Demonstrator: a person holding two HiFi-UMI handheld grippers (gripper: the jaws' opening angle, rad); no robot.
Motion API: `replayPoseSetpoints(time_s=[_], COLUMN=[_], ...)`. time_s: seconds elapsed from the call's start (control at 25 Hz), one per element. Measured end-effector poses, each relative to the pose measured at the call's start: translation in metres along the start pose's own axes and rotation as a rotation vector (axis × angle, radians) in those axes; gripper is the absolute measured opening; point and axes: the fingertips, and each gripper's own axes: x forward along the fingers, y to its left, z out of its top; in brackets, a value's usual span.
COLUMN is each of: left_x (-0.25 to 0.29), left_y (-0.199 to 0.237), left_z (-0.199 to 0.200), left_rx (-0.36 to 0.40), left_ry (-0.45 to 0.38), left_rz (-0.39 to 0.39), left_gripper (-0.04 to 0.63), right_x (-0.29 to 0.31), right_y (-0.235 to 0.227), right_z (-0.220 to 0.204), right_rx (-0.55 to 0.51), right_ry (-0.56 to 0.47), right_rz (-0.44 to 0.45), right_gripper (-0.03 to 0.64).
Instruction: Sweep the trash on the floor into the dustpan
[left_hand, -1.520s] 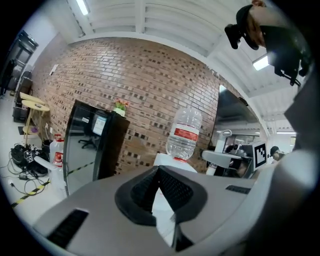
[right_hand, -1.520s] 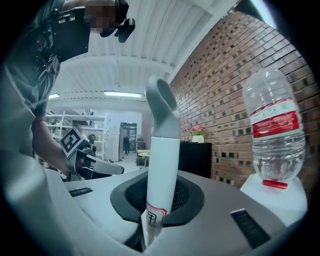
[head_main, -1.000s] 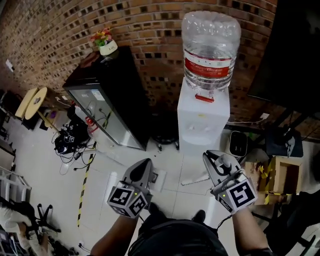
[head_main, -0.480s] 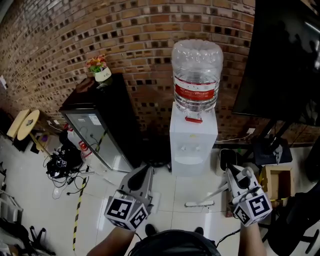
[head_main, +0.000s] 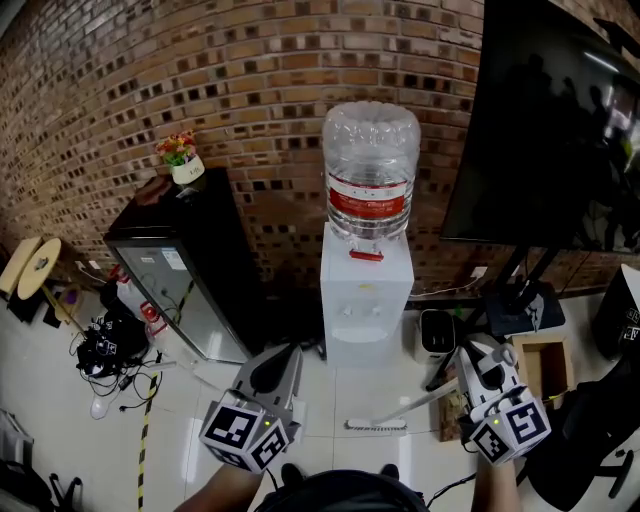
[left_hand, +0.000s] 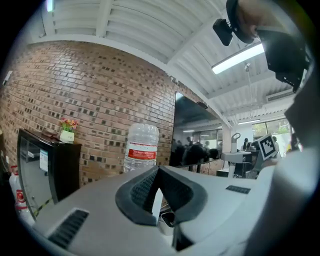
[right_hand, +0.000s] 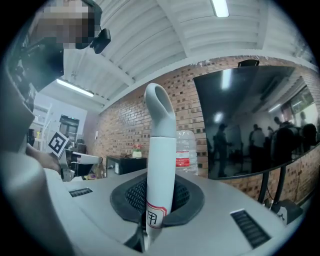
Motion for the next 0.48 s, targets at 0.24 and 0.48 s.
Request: replayPoseSetpoints(time_s=[0.24,0.48], left_x=[0.003,0.005], left_y=[-0.01,-0.017], left_z=[0.002,0.001], left_rx=[0.0,-0.008], left_ry=[0.0,0.001], left_rz=[-0.022,-0.024], left_gripper=[0.003,0.003], right_x=[-0.009,-0.018], right_y=[-0.003,-0.006], right_z=[0.011,0.015], right_rx=[-0.004,-0.026], right_ry=[-0.016,-0.023], right_rz=[-0.017,-0.02], right_gripper=[0.037,0.037])
